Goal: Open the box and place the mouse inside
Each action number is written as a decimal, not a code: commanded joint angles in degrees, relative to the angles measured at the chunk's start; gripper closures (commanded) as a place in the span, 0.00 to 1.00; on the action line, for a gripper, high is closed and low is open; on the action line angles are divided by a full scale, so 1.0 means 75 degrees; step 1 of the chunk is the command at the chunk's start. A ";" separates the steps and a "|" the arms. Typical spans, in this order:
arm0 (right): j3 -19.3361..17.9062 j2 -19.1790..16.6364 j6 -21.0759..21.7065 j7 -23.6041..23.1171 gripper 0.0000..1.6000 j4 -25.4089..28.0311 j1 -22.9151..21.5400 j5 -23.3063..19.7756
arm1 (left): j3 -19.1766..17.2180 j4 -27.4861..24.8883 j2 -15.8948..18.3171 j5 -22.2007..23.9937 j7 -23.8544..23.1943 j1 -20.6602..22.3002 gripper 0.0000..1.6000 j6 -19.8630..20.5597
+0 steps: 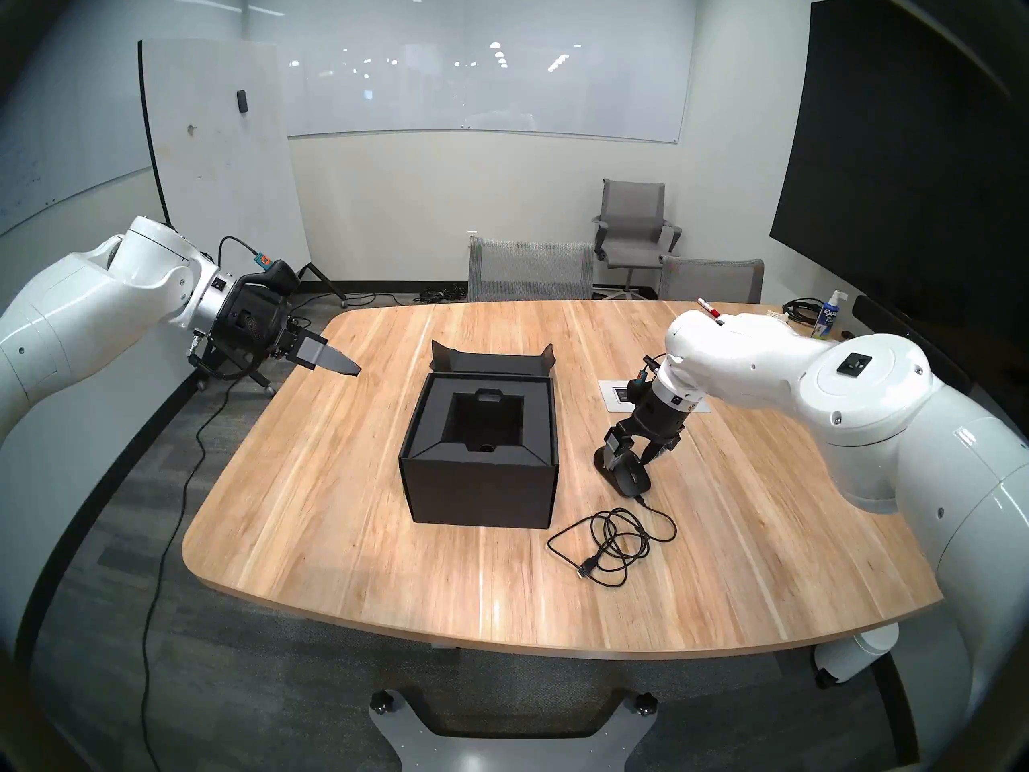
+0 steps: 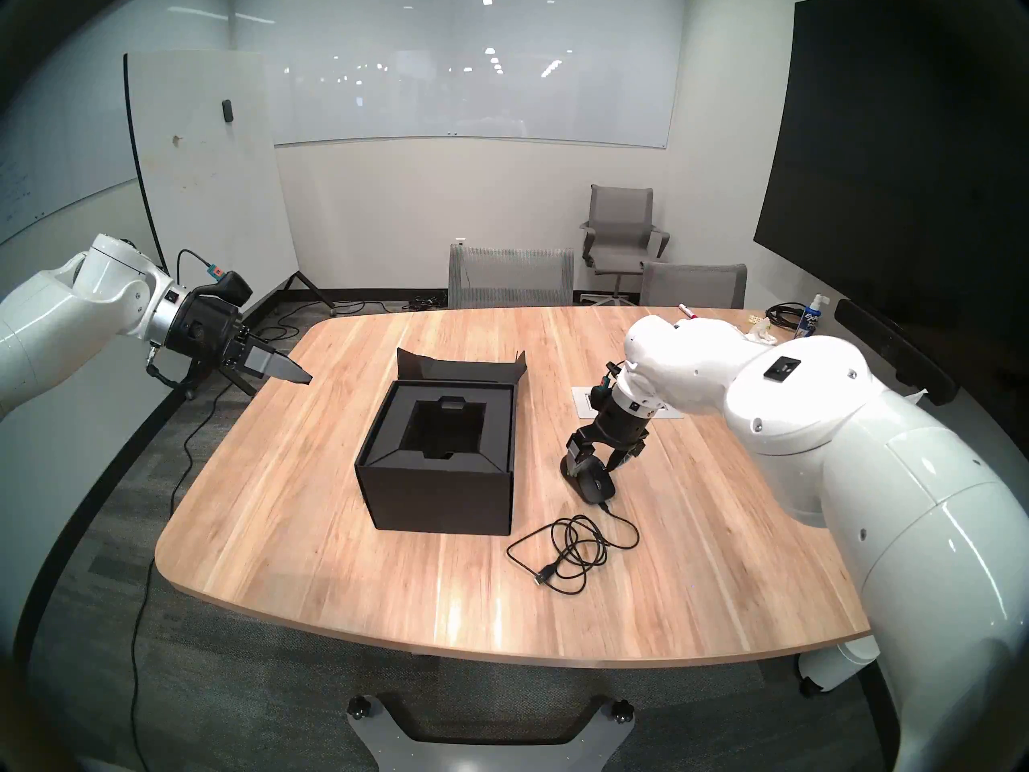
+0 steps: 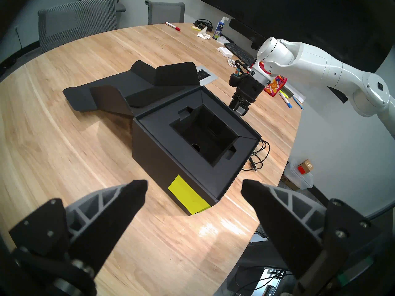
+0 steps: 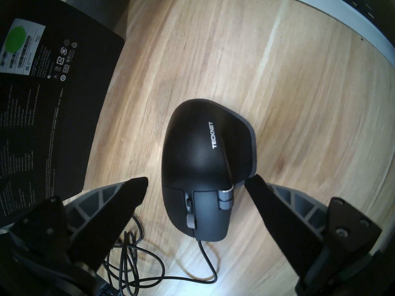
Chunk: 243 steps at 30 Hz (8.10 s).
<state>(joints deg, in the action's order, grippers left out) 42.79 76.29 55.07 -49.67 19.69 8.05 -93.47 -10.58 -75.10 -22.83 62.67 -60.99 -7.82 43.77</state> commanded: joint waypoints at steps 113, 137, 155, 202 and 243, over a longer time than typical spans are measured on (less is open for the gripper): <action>0.2822 0.0961 -0.0010 -0.0506 1.00 0.1362 -0.3164 -0.1089 | 0.0022 -0.0029 0.0011 0.0128 -0.0209 0.0241 0.00 -0.0031; 0.3617 0.1561 -0.0010 -0.0487 1.00 0.2209 -0.4173 -0.2025 | 0.0045 -0.0019 0.0008 0.0126 -0.0238 0.0261 0.00 -0.0033; 0.4255 0.2139 -0.0010 -0.0536 1.00 0.2209 -0.4495 -0.2818 | 0.0074 -0.0002 0.0002 0.0118 -0.0278 0.0288 0.00 -0.0036; 0.4591 0.2726 -0.0010 -0.0767 1.00 0.0191 -0.3357 -0.3100 | 0.0160 0.0010 -0.0002 0.0133 -0.0292 0.0352 0.00 -0.0052; 0.4719 0.2927 -0.0010 -0.0643 1.00 0.0128 -0.3589 -0.3219 | 0.0206 -0.0001 0.0004 0.0161 -0.0252 0.0381 0.00 -0.0067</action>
<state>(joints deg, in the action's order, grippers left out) 78.19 97.47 55.11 -49.70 22.04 -15.91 -117.63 -8.25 -75.12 -22.74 63.43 -61.45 -6.09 43.23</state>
